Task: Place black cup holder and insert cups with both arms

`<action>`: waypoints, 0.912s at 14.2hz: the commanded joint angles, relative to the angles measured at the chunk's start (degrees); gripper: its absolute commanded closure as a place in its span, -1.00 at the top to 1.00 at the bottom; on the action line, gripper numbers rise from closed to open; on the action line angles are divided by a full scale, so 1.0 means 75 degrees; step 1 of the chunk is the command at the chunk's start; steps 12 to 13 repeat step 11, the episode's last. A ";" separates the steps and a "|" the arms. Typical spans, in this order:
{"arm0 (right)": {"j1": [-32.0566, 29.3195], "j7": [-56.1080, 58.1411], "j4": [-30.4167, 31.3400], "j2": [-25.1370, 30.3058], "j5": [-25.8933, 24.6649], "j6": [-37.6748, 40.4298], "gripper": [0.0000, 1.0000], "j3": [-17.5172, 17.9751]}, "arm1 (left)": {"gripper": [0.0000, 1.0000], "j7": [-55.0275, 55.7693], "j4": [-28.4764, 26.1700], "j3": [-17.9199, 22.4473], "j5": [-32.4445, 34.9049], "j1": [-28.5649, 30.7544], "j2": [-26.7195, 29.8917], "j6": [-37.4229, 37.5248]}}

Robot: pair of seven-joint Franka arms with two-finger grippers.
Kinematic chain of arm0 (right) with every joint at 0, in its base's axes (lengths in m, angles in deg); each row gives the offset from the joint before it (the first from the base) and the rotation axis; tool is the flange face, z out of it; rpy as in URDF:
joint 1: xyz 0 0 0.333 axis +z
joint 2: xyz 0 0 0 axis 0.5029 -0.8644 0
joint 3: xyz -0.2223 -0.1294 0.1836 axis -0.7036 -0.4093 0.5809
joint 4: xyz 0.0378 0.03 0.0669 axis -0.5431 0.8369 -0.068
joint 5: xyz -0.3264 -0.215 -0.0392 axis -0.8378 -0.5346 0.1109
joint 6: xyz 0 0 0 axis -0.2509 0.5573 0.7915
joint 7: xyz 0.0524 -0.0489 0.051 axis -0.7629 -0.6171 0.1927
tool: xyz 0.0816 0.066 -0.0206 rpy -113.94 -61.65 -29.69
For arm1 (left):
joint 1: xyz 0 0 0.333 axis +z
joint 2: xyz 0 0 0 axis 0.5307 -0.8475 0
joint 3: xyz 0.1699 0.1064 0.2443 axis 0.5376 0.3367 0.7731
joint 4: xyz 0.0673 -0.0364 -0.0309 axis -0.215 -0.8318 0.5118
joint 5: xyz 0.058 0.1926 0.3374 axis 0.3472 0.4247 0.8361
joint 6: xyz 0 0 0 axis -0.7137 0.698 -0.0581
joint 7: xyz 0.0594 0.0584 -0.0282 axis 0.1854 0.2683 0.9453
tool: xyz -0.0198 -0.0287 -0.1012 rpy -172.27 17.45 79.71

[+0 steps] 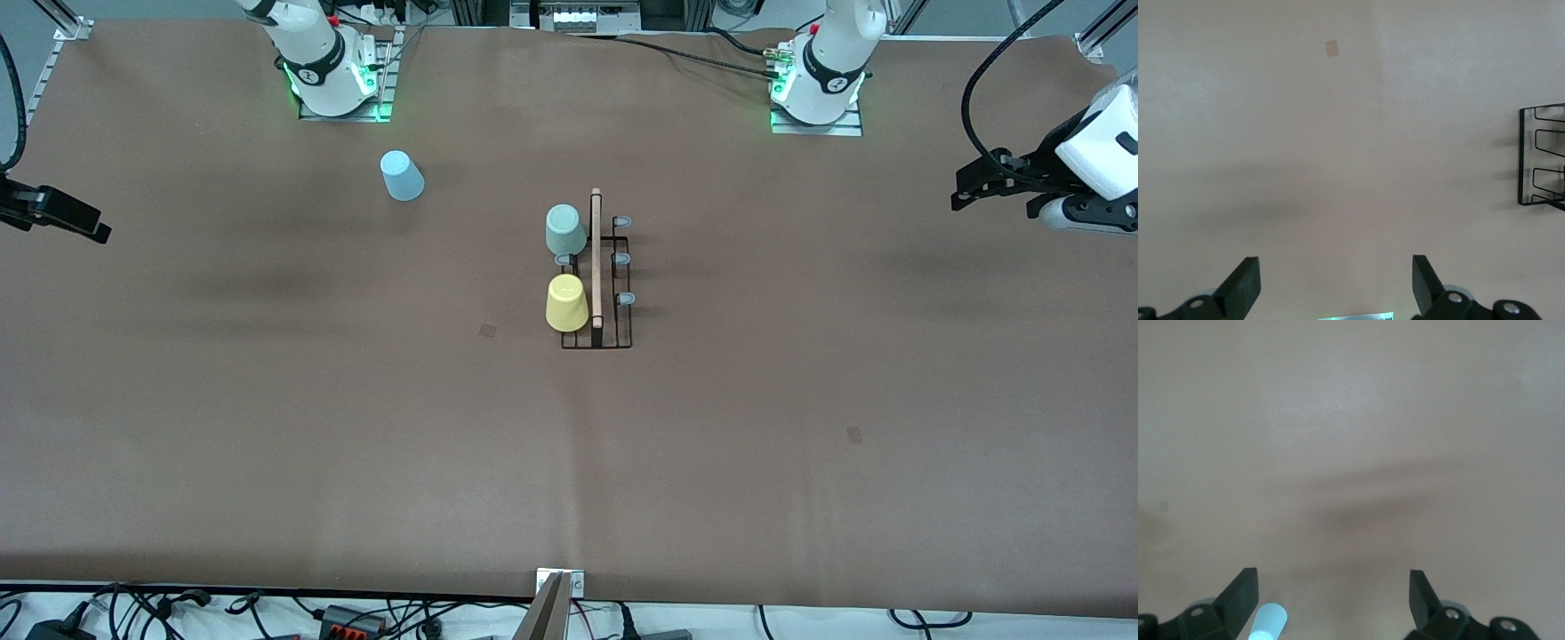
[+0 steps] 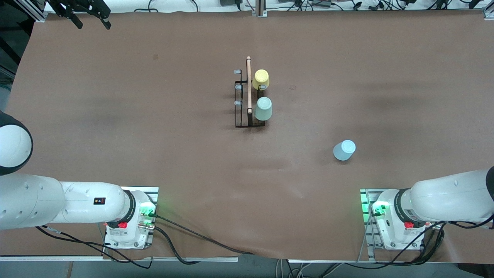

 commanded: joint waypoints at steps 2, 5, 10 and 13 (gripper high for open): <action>-0.0235 0.0108 0.0017 0.0110 0.0090 0.0098 1.00 0.0272 | 1.00 0.0086 0.0199 -0.0065 0.0166 0.0026 -0.0067 0.0075; -0.0470 0.0108 0.0017 0.0133 0.0113 0.0109 1.00 0.0506 | 1.00 0.0098 0.0199 -0.0065 0.0166 0.0015 -0.0067 0.0098; -0.0458 0.0166 -0.0135 0.0063 0.0089 0.0098 1.00 0.0506 | 1.00 0.0098 0.0199 -0.0065 0.0166 0.0015 -0.0078 0.0122; -0.0458 0.0166 -0.0135 0.0063 0.0090 0.0109 1.00 0.0506 | 1.00 0.0098 0.0199 -0.0065 0.0166 0.0015 -0.0078 0.0122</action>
